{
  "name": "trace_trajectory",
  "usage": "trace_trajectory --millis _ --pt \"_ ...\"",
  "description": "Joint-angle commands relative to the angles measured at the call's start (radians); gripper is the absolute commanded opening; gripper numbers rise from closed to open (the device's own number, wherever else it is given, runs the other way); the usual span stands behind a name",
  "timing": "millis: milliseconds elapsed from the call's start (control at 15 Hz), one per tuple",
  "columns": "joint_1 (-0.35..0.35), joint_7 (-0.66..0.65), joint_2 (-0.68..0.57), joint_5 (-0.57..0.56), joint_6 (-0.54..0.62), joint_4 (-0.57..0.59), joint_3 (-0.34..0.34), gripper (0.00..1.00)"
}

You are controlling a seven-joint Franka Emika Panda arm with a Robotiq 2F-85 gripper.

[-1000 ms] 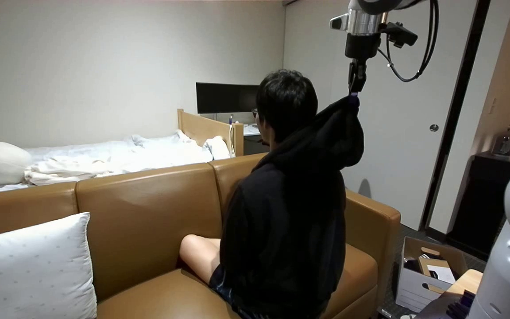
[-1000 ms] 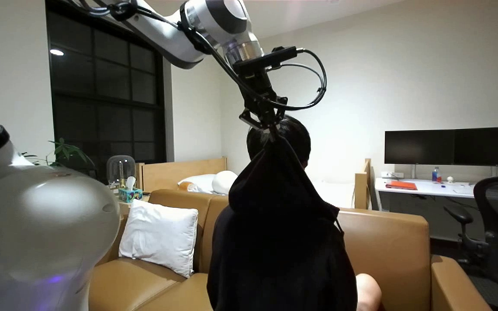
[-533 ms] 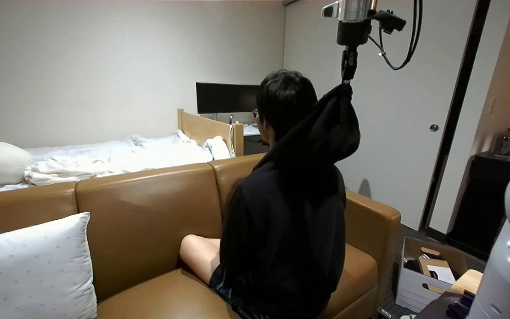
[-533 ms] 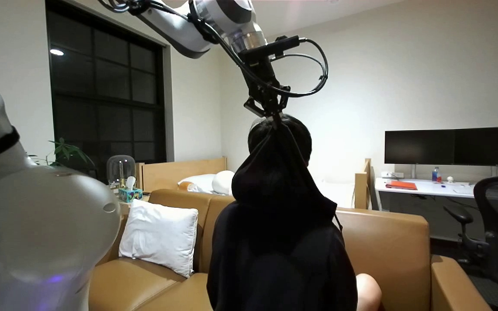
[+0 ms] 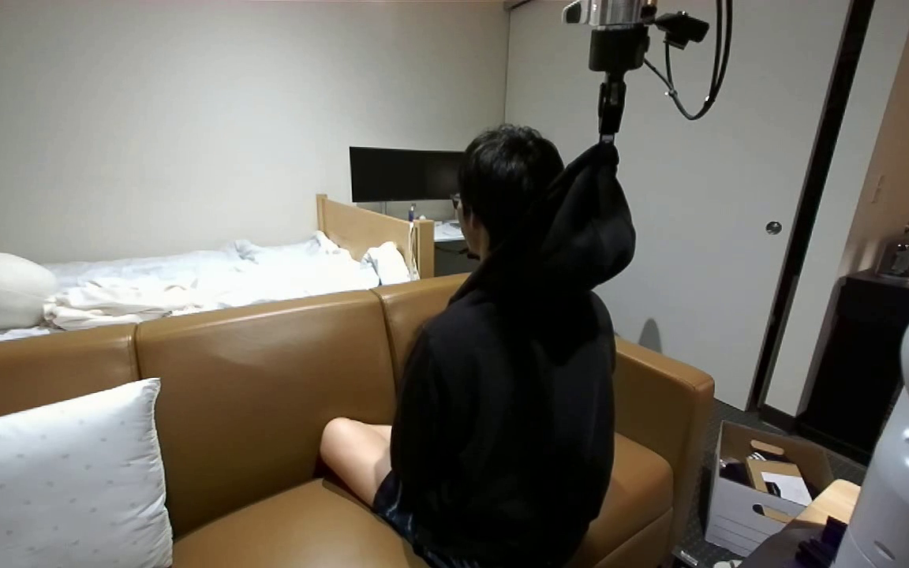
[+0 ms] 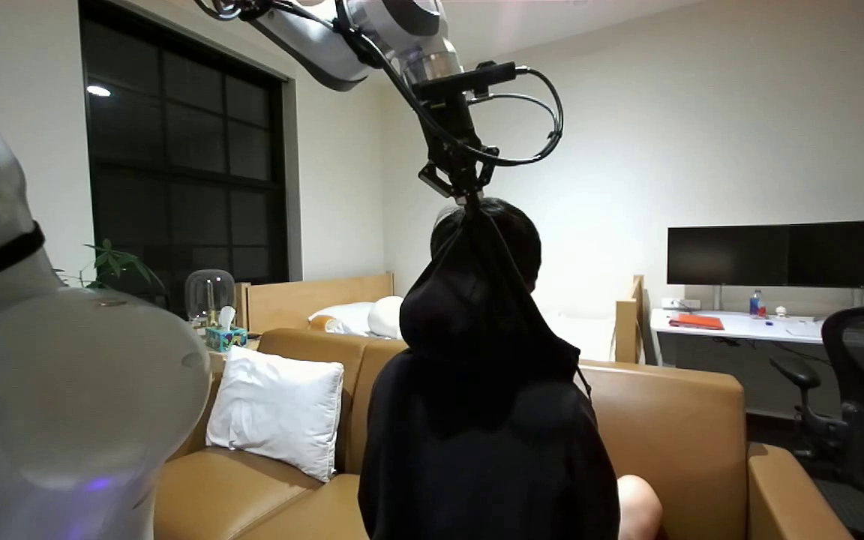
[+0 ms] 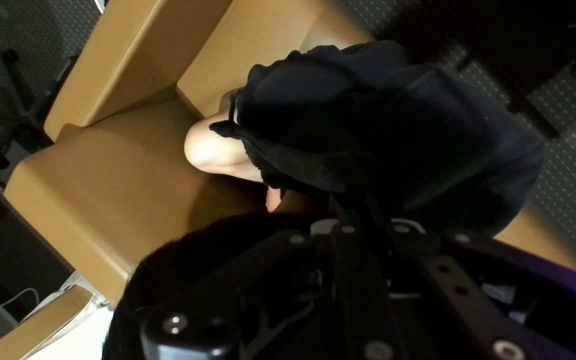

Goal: Put the hood of the hoodie on the head of the person.

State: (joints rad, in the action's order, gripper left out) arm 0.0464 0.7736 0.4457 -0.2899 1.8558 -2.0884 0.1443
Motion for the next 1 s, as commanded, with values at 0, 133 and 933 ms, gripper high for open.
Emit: trace_trajectory --millis 0,133,933 --pt "0.001 0.048 -0.013 0.039 -0.079 0.063 -0.003 0.02" --pt "0.007 0.078 -0.025 0.049 -0.115 0.081 0.000 0.02" --pt "-0.005 0.035 -0.040 0.030 -0.072 0.033 -0.015 0.02"
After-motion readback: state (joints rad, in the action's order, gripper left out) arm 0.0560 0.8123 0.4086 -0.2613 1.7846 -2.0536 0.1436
